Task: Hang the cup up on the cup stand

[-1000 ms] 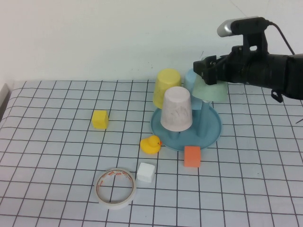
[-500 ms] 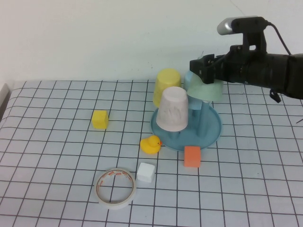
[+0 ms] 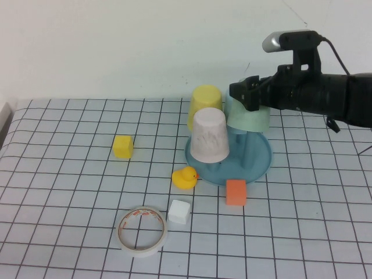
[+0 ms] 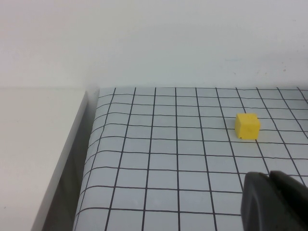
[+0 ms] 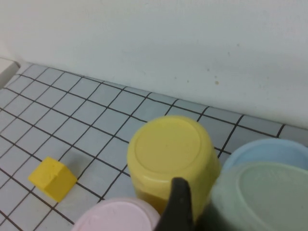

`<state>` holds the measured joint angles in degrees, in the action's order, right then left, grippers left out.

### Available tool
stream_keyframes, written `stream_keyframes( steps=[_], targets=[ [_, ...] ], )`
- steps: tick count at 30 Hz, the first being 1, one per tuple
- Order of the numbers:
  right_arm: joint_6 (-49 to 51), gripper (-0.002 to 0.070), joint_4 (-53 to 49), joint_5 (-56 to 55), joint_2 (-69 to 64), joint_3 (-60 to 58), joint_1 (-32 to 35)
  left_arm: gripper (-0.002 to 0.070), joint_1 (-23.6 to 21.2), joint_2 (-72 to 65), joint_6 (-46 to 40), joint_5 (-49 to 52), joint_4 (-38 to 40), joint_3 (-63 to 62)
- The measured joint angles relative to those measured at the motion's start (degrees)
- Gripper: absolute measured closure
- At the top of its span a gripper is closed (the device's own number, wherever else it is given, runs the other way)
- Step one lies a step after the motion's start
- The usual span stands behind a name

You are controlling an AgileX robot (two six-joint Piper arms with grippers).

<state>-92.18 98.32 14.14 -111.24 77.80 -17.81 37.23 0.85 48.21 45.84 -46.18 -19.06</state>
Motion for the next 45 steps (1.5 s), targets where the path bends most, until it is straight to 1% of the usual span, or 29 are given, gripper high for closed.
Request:
stream_keyframes(
  steps=[8, 10, 14, 17, 22, 24, 25, 27, 29, 31, 32, 34, 37, 41, 45],
  targets=[
    [0.00, 0.0085, 0.00, 0.16, -0.12, 0.00, 0.00, 0.0676, 0.00, 0.00, 0.00, 0.00, 0.00, 0.00],
    [0.26, 0.0073, 0.00, 0.27, -0.12, 0.00, 0.00, 0.0676, 0.00, 0.00, 0.00, 0.00, 0.00, 0.00],
    [0.59, 0.0008, 0.00, 0.27, -0.12, 0.00, 0.00, 0.0676, 0.00, 0.00, 0.22, 0.00, 0.00, 0.00],
    [0.79, -0.0008, 0.00, 0.01, -0.12, 0.00, 0.00, 0.0676, 0.00, 0.00, 0.12, 0.00, 0.00, 0.00],
    [1.64, -0.0014, 0.00, -0.25, -0.12, 0.00, 0.00, 0.0676, 0.00, 0.00, 0.11, 0.00, 0.00, 0.00],
    [4.64, 0.0021, 0.00, 0.89, -0.12, 0.00, 0.00, 0.0676, 0.00, 0.00, 0.02, 0.00, 0.00, 0.00],
    [5.90, 0.0066, 0.00, 1.42, 0.01, 0.00, 0.00, 0.0676, 0.00, 0.00, 0.02, 0.00, 0.00, 0.00],
    [8.10, 0.0206, 0.00, 3.02, 0.64, 0.00, 0.00, 0.0676, 0.00, 0.00, 0.02, 0.00, 0.00, 0.00],
    [9.36, 0.0433, 0.00, 5.53, 2.10, 0.00, 0.00, 0.0676, 0.00, 0.00, 0.02, 0.00, -0.11, 0.00],
    [10.33, 0.0570, 0.00, 8.52, 4.32, 0.00, 0.00, 0.0676, 0.00, 0.00, 0.02, 0.00, -0.23, 0.00],
    [10.60, 0.0605, 0.00, 10.33, 5.62, 0.00, 0.00, 0.0676, 0.00, 0.00, 0.02, 0.00, -0.23, 0.00],
    [12.30, 0.0640, -1.54, 13.72, 8.19, 0.00, 0.00, 0.0676, 0.00, 0.00, -0.15, 0.00, -0.23, 0.00],
    [17.46, 0.0660, -8.33, 17.91, 12.50, 0.00, 0.00, 0.0676, 0.00, 0.00, -1.06, -0.14, 0.01, 0.00],
    [27.29, 0.0666, -20.78, 22.12, 19.24, 0.00, 0.00, 0.0676, 0.00, 0.00, -2.03, -2.94, 1.00, 0.37],
    [32.69, 0.0666, -28.68, 21.65, 27.26, -3.76, 0.00, 0.0676, 0.00, 0.00, -2.40, -6.22, 1.51, 1.83]
  ],
)
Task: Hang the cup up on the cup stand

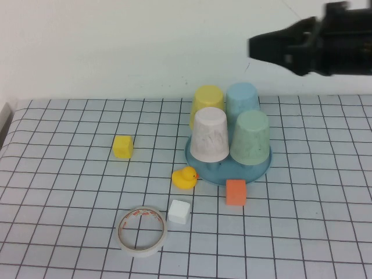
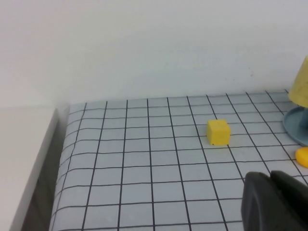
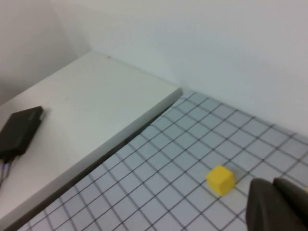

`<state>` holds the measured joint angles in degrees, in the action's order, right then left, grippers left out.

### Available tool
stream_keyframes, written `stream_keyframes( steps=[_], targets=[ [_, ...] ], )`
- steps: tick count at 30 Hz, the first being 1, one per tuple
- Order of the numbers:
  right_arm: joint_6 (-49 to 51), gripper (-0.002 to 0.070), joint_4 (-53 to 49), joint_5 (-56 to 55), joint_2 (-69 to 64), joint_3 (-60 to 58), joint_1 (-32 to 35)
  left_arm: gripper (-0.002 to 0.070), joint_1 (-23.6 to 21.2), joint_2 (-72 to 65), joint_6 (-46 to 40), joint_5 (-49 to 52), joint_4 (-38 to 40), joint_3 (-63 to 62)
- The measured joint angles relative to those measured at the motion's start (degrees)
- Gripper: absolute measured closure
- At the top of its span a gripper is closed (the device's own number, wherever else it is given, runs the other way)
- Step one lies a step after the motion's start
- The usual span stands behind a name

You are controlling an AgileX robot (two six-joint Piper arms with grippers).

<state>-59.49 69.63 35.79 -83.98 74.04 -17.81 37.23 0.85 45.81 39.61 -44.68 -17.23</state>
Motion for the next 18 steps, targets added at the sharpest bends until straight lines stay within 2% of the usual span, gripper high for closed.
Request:
stream_keyframes(
  steps=[7, 10, 18],
  targets=[
    [0.49, 0.0668, -1.95, -8.20, 21.08, -16.10, 0.00, 0.0676, 0.00, 0.00, -0.25, -0.35, 0.58, 1.40],
    [-0.50, 0.0668, -2.10, -8.59, 32.00, -22.98, 0.00, 0.0676, 0.00, 0.00, -0.25, -0.22, 0.76, 1.68],
    [-0.75, 0.0668, -2.10, -8.59, 49.47, -33.35, 0.00, 0.0676, 0.00, 0.00, -0.25, -0.14, 1.00, 1.68]
  ],
)
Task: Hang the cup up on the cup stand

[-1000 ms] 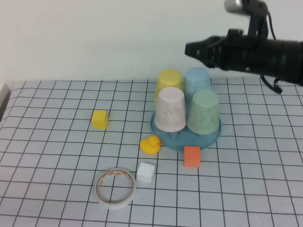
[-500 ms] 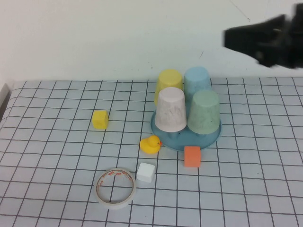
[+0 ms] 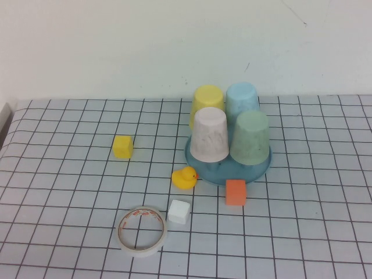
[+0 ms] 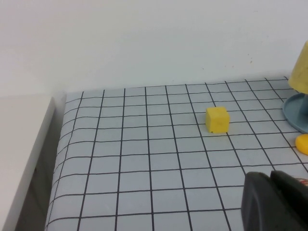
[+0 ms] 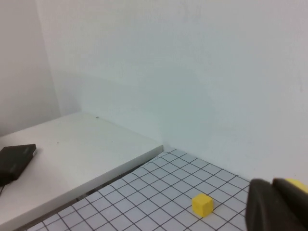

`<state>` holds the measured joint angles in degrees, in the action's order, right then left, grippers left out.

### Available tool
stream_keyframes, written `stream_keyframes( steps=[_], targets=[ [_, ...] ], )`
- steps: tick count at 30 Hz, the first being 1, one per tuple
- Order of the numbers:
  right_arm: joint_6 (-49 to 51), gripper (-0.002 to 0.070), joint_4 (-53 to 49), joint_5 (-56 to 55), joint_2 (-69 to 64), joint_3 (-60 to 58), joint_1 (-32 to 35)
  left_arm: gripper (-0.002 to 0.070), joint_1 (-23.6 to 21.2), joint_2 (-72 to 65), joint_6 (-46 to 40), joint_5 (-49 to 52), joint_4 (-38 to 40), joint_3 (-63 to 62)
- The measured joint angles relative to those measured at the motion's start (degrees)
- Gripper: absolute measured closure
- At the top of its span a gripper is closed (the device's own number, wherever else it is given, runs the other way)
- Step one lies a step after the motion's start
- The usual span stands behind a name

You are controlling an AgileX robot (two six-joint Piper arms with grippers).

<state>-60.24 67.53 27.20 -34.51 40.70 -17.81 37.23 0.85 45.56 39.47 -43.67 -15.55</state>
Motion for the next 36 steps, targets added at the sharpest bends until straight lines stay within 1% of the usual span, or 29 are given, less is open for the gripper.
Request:
stream_keyframes(
  steps=[6, 15, 20, 21, 24, 27, 31, 33, 34, 36],
  targets=[
    [0.00, 0.0668, -0.03, 0.35, 6.50, -5.93, 0.00, 0.0676, 0.00, 0.00, -0.08, 0.14, 0.00, 0.00],
    [0.00, 0.0671, -1.26, 1.70, 7.69, -13.58, 0.00, 0.0676, 0.00, 0.00, -0.08, 0.14, 0.00, 0.12],
    [-1.76, 0.0674, -2.19, -8.27, 7.78, -20.07, 0.00, 0.0676, 0.00, 0.00, -0.08, 0.14, 0.11, 0.12],
    [-3.57, 0.0674, -2.19, -13.18, 7.78, -22.02, 0.00, 0.0675, 0.00, 0.00, -0.08, 0.14, 0.11, 0.12],
    [-4.56, 0.0675, -2.19, -18.34, 7.78, -23.44, 0.00, 0.0675, 0.00, 0.00, -0.08, 0.14, 0.11, 0.12],
    [-4.92, 0.0675, -2.19, -21.76, 7.78, -23.92, 0.00, 0.0675, 0.00, 0.00, -0.08, 0.14, 0.22, 0.12],
    [-4.64, 0.0675, -2.99, -23.62, 8.53, -24.85, 0.00, 0.0675, 0.00, 0.00, -0.08, 0.14, 0.22, 0.12],
    [-0.74, 0.0675, -7.73, -25.01, 10.65, -26.65, 0.26, 0.0675, 0.00, 0.00, -0.08, 0.14, 0.22, 0.12],
    [3.08, 0.0675, -11.81, -25.55, 12.17, -27.77, 0.76, 0.0675, 0.00, 0.00, -0.08, 0.14, 0.22, 0.12],
    [14.17, 0.0675, -21.33, -25.89, 15.75, -30.04, 2.73, 0.0675, 0.00, 0.00, -0.08, 0.14, 0.22, 0.12]
  ],
)
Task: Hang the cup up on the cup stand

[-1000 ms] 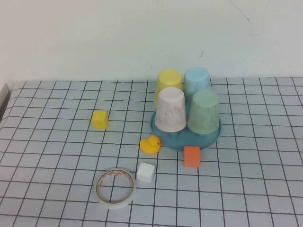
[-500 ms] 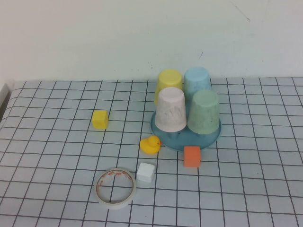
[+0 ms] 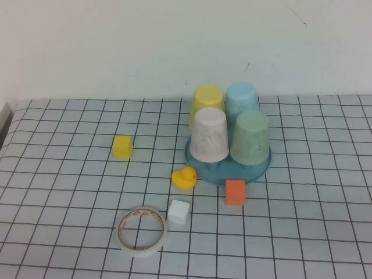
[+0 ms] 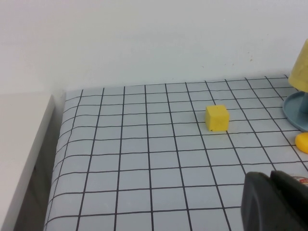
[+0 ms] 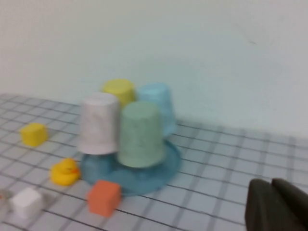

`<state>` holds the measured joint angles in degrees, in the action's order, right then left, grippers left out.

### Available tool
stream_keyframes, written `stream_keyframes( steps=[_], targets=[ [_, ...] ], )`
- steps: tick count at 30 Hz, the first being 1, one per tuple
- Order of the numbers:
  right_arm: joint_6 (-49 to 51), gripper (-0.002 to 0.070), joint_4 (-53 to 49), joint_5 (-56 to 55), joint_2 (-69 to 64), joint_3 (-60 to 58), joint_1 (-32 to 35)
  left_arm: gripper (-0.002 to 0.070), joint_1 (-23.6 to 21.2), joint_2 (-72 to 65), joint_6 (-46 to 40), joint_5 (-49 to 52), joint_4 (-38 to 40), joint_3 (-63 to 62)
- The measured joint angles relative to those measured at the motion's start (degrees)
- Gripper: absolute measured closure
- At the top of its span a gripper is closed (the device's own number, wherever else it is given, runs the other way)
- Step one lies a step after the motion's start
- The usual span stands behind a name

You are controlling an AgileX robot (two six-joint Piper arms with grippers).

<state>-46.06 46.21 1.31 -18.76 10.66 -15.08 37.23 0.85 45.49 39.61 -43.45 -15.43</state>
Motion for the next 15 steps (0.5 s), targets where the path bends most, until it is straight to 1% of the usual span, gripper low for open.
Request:
stream_keyframes(
  steps=[2, 4, 6, 8, 11, 15],
  targets=[
    [12.10, 0.0675, -11.01, 0.73, 3.52, -2.53, 3.44, 0.0675, 0.00, 0.00, 0.00, 0.04, 0.00, 0.00],
    [25.26, 0.0675, -23.25, 2.83, 7.47, -4.52, 8.28, 0.0675, 0.00, 0.00, 0.00, 0.14, 0.00, 0.00],
    [35.57, 0.0675, -34.54, 4.00, 10.96, -6.23, 12.70, 0.0675, 0.00, 0.00, 0.00, 0.18, 0.00, 0.00],
    [44.45, 0.0675, -42.53, 4.79, 14.18, -7.79, 16.87, 0.0675, 0.00, 0.00, 0.00, 0.27, 0.00, 0.00],
    [50.94, 0.0675, -49.07, 5.61, 18.30, -10.07, 19.68, 0.0675, 0.00, 0.00, 0.00, 0.27, 0.00, 0.00],
    [53.83, 0.0676, -51.46, 6.08, 19.41, -12.17, 19.80, 0.0675, 0.00, 0.00, 0.00, 0.54, 0.00, 0.00]
  ],
)
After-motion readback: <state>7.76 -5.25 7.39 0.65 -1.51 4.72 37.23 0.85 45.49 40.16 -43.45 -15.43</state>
